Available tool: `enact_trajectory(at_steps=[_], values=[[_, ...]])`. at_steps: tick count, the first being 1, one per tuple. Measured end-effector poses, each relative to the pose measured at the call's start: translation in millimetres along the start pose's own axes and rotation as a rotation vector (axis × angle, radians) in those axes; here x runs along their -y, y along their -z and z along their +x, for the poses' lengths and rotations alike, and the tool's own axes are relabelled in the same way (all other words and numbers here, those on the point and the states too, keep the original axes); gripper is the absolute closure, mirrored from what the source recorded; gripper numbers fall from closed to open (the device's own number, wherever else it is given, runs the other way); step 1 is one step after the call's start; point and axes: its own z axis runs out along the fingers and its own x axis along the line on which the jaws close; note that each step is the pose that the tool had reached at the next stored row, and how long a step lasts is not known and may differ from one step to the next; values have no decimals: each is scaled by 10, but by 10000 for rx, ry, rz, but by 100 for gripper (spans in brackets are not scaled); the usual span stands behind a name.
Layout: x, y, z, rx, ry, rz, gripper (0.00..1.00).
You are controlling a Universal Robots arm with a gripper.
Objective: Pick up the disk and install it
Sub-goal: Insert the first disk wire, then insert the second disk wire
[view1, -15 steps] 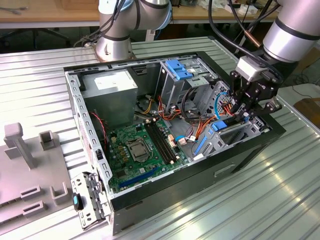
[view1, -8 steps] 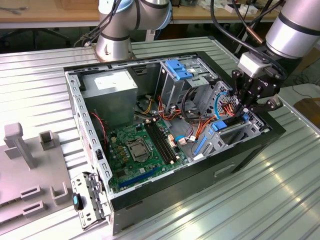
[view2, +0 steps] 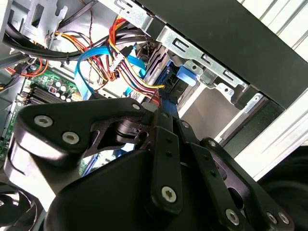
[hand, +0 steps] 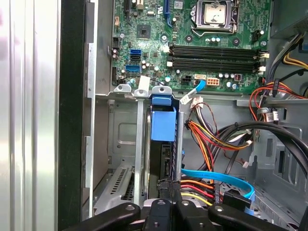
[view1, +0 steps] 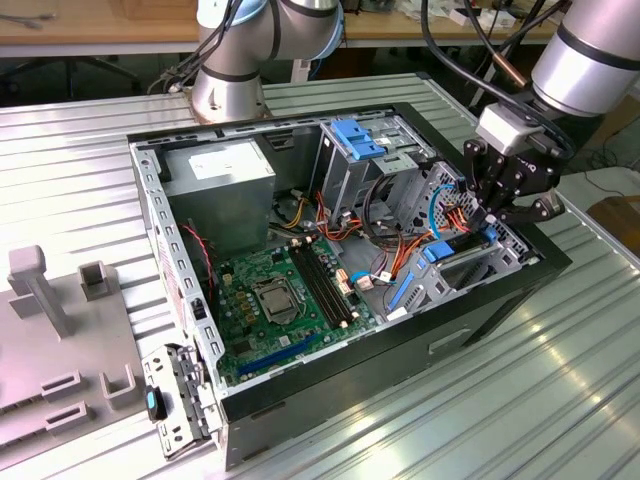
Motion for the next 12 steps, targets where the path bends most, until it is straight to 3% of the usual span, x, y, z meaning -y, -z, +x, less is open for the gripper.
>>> enact_trajectory(at_steps=[7,12], values=[[-1,11,0,-4,0,0,89],[-1,152,1,0,0,1,89]])
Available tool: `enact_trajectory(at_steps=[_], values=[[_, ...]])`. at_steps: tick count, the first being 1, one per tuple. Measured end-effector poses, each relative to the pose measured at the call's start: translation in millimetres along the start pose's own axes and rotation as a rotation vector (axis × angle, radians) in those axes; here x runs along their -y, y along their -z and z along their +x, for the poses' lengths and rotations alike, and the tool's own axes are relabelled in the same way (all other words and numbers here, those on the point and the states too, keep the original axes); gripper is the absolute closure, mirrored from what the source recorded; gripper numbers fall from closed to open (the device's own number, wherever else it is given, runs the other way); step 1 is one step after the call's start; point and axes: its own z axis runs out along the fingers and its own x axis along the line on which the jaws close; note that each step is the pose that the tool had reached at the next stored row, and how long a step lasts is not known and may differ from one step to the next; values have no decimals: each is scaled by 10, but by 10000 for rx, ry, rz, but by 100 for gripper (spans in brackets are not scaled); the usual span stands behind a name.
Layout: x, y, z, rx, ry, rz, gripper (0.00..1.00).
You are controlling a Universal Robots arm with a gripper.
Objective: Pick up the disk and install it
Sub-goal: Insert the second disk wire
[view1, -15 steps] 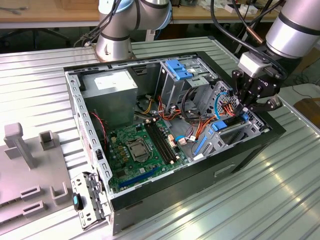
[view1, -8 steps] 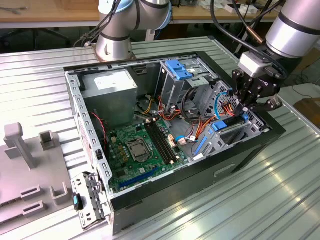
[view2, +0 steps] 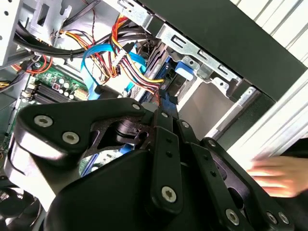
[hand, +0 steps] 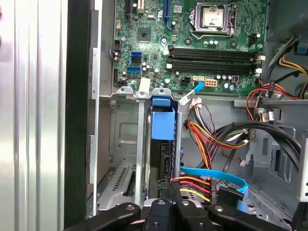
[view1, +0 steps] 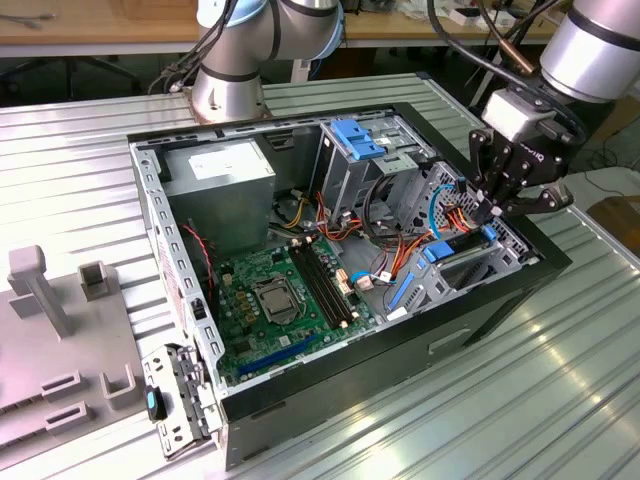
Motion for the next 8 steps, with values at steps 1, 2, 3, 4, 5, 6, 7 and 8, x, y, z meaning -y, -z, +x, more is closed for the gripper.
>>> enact_trajectory(at_steps=[1,2,3,4,5,6,7,8], values=[[1,23,0,1,0,-1,89],[2,50,0,-1,0,0,89],[3,80,1,-2,0,0,89],[4,92,-1,-5,0,-1,89],[4,102,-3,-12,1,-2,89],[5,110,-7,-32,2,-2,89],[6,123,-23,-128,6,-6,89],[7,137,-49,-211,8,-10,89]])
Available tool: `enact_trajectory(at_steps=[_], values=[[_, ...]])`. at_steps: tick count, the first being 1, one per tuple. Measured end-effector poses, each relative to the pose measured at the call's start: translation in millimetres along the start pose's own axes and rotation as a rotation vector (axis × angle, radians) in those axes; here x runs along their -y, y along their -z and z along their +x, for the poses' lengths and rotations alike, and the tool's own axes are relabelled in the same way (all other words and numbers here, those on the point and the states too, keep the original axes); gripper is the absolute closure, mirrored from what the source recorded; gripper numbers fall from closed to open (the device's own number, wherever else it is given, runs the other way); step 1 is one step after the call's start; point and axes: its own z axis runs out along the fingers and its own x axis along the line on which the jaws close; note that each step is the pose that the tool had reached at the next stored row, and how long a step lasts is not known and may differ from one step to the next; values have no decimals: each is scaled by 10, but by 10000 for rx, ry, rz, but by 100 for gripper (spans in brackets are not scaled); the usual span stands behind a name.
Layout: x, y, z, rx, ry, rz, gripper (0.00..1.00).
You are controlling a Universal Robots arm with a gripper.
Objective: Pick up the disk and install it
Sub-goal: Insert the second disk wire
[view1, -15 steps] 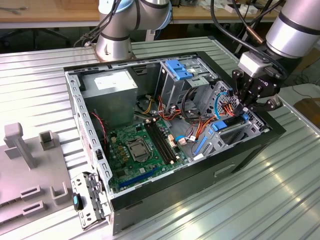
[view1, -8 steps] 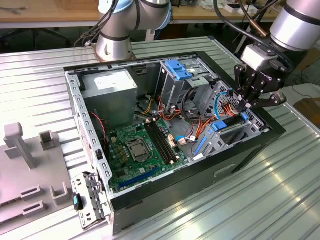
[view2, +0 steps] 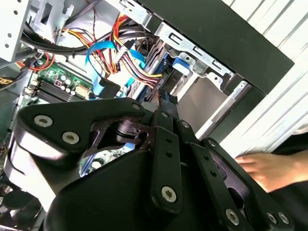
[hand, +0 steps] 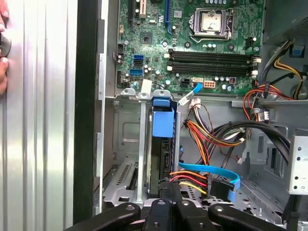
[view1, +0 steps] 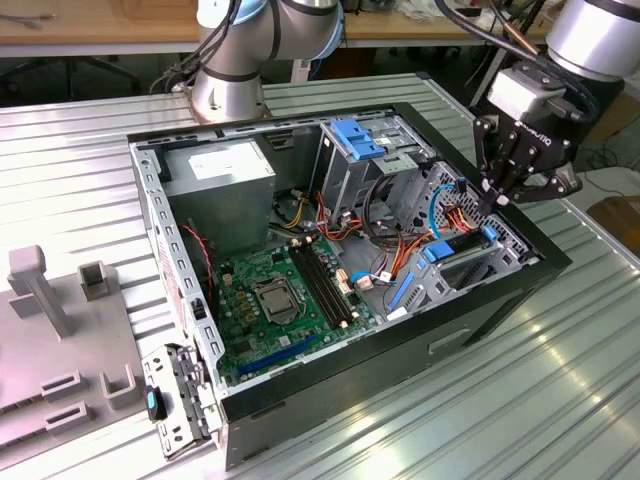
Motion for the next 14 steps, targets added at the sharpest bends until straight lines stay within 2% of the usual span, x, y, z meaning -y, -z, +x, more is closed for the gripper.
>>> enact_trajectory(at_steps=[1,4,6,8,12,14], values=[[3,29,-31,-53,4,-2,89],[11,85,-162,-60,3,-3,89],[15,103,-214,-74,4,-5,89],[19,128,-287,-118,7,-19,89],[25,176,-392,-172,8,-95,89],[26,176,-412,-173,-37,-121,89]])
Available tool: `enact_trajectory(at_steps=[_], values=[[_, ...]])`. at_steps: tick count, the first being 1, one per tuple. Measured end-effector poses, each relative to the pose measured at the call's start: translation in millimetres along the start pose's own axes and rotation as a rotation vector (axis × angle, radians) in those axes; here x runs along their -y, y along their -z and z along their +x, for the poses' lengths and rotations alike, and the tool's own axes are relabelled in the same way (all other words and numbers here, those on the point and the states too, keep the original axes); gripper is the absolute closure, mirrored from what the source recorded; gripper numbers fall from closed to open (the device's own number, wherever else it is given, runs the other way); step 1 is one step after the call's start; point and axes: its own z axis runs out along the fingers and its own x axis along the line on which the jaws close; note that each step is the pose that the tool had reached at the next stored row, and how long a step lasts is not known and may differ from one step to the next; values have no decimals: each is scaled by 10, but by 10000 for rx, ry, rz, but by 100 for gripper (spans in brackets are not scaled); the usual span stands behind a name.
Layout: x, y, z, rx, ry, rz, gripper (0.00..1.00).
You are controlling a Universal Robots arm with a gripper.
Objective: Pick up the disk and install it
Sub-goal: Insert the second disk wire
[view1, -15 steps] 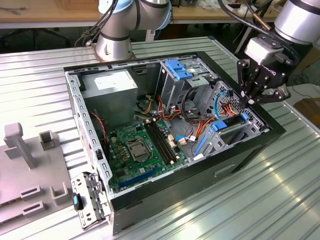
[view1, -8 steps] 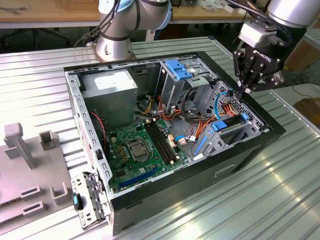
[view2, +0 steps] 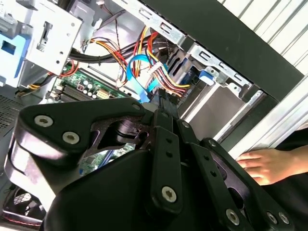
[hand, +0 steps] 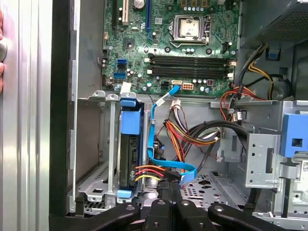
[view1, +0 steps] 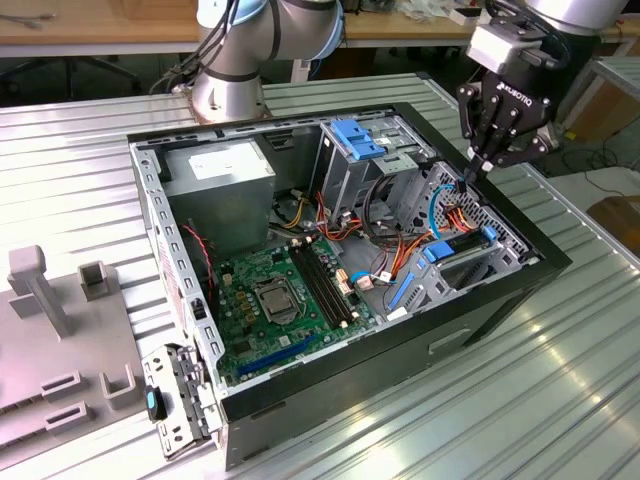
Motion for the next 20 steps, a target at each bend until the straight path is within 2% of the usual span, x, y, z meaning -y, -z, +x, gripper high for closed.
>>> enact_trajectory(at_steps=[3,6,7,9,12,13,15,16,18,20], values=[[0,0,-13,0,-171,-113,89],[0,1,-18,0,-367,-342,89],[0,1,-18,-1,-372,-363,89],[26,1,-55,-31,-371,-369,76],[35,-8,-86,-92,-372,-372,75],[35,-18,-92,-100,-371,-372,69],[36,-54,-129,-114,-369,-372,69],[35,-62,-134,-158,-369,-373,69],[34,-97,-144,-384,-366,-376,69],[35,-105,-165,-438,-365,-377,69]])
